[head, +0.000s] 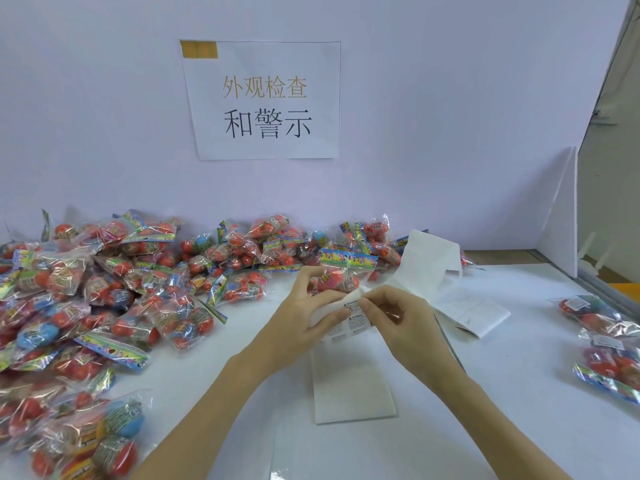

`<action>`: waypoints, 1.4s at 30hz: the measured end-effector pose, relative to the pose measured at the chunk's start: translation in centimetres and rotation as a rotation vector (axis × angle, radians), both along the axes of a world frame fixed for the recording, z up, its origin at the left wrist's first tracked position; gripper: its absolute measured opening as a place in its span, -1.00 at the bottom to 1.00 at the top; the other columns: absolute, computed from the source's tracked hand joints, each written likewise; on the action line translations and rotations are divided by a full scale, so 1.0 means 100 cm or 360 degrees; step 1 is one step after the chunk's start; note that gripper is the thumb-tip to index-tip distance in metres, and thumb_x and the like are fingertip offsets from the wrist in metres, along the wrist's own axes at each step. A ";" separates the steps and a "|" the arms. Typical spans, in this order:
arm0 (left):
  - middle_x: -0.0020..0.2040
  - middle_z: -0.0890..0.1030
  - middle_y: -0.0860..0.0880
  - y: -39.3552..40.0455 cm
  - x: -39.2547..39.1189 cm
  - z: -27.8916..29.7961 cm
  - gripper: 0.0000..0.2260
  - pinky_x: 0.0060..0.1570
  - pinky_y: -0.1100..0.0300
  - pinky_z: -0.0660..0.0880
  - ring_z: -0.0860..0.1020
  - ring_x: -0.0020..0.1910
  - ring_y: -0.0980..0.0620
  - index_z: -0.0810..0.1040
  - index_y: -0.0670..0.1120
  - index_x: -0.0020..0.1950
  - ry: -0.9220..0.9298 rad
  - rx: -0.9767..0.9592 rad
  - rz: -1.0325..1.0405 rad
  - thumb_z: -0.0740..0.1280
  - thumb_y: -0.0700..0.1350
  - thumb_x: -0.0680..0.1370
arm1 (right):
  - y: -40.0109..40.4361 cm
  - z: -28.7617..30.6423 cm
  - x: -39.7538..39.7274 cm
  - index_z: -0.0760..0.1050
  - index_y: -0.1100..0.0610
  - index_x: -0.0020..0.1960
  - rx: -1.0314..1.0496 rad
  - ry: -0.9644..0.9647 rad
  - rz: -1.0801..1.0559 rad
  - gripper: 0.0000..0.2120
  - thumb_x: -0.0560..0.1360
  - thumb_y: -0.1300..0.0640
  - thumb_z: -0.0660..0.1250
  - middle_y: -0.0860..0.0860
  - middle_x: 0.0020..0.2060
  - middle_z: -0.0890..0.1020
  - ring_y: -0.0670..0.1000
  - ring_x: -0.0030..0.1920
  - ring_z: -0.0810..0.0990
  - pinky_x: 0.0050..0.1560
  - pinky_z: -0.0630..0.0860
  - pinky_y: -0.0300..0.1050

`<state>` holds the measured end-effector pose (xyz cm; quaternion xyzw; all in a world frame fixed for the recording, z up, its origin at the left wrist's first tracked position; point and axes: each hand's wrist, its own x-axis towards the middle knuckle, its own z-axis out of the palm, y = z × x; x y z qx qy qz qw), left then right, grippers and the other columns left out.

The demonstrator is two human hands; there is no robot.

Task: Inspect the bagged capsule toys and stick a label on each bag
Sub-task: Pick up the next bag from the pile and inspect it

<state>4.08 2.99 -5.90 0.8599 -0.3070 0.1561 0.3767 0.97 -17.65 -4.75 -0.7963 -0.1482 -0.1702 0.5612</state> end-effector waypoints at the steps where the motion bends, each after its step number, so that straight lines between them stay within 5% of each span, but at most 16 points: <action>1: 0.36 0.24 0.23 0.000 0.001 -0.001 -0.68 0.29 0.56 0.15 0.28 0.34 0.41 0.65 0.07 0.28 0.0004 -0.0017 0.0005 0.28 0.19 0.65 | 0.000 0.000 0.000 0.61 0.02 -0.04 0.0056 -0.0002 -0.0011 -0.87 0.58 0.25 0.45 -0.12 -0.23 0.69 -0.08 -0.19 0.67 -0.11 0.55 -0.25; 4: 0.33 0.32 0.23 -0.003 -0.002 0.001 -0.81 0.20 0.54 0.26 0.41 0.24 0.35 0.67 0.18 0.16 0.0046 -0.0138 -0.0004 0.42 0.18 0.59 | 0.002 0.000 -0.002 0.46 0.00 0.03 0.0155 -0.0075 -0.0010 -0.76 0.57 0.26 0.47 -0.04 -0.24 0.67 -0.04 -0.19 0.67 -0.13 0.55 -0.30; 9: 0.18 0.38 0.27 -0.004 -0.005 0.008 -0.75 0.09 0.47 0.40 0.51 0.10 0.19 0.70 0.22 0.11 0.0131 -0.0470 0.0073 0.59 0.09 0.46 | 0.000 0.003 -0.004 0.53 -0.14 0.06 0.0088 -0.0231 -0.0045 -0.71 0.60 0.26 0.43 -0.10 -0.26 0.64 -0.03 -0.18 0.66 -0.11 0.52 -0.32; 13: 0.21 0.44 0.16 -0.006 -0.006 0.011 -0.93 0.10 0.51 0.34 0.48 0.18 0.26 0.70 0.16 -0.05 0.0178 -0.0440 0.0064 0.43 0.10 0.56 | -0.001 0.001 -0.004 0.64 -0.13 0.13 -0.0083 -0.0305 -0.0077 -0.72 0.62 0.25 0.40 -0.15 -0.20 0.65 -0.02 -0.11 0.66 -0.03 0.51 -0.36; 23: 0.22 0.44 -0.01 -0.006 -0.005 0.011 -0.75 0.18 0.32 0.37 0.49 0.19 0.08 0.55 0.27 -0.20 0.0200 -0.0249 -0.0040 0.25 0.10 0.67 | -0.004 0.003 -0.007 0.67 0.12 0.10 -0.0574 -0.0648 -0.0182 -0.85 0.54 0.21 0.52 -0.05 0.05 0.51 -0.25 -0.02 0.49 0.02 0.41 -0.46; 30: 0.23 0.44 -0.10 -0.007 -0.007 0.007 -0.62 0.28 -0.12 0.45 0.51 0.18 -0.09 0.69 -0.20 -0.02 0.0325 -0.0324 -0.0140 0.24 0.05 0.70 | -0.007 0.004 -0.006 0.70 0.07 0.24 -0.0723 -0.0791 -0.0083 -0.72 0.56 0.28 0.49 -0.03 -0.07 0.62 -0.13 -0.12 0.51 -0.01 0.44 -0.38; 39: 0.28 0.43 -0.12 -0.009 -0.007 0.007 -0.63 0.38 -0.15 0.38 0.48 0.29 -0.14 0.70 -0.30 -0.05 0.0498 -0.0423 -0.0088 0.25 -0.06 0.71 | -0.007 0.000 -0.004 0.75 0.07 0.09 -0.0681 -0.0925 -0.0074 -0.80 0.52 0.30 0.51 0.02 0.03 0.63 0.00 -0.05 0.60 -0.02 0.53 -0.22; 42: 0.27 0.43 -0.11 -0.008 -0.007 0.009 -0.63 0.29 0.00 0.44 0.50 0.24 -0.05 0.72 -0.25 -0.05 0.0571 -0.0430 -0.0036 0.24 -0.04 0.71 | -0.002 0.002 -0.006 0.74 0.05 0.06 -0.0626 -0.0964 -0.0096 -0.84 0.53 0.26 0.52 0.00 0.10 0.62 0.02 0.07 0.58 0.02 0.51 -0.20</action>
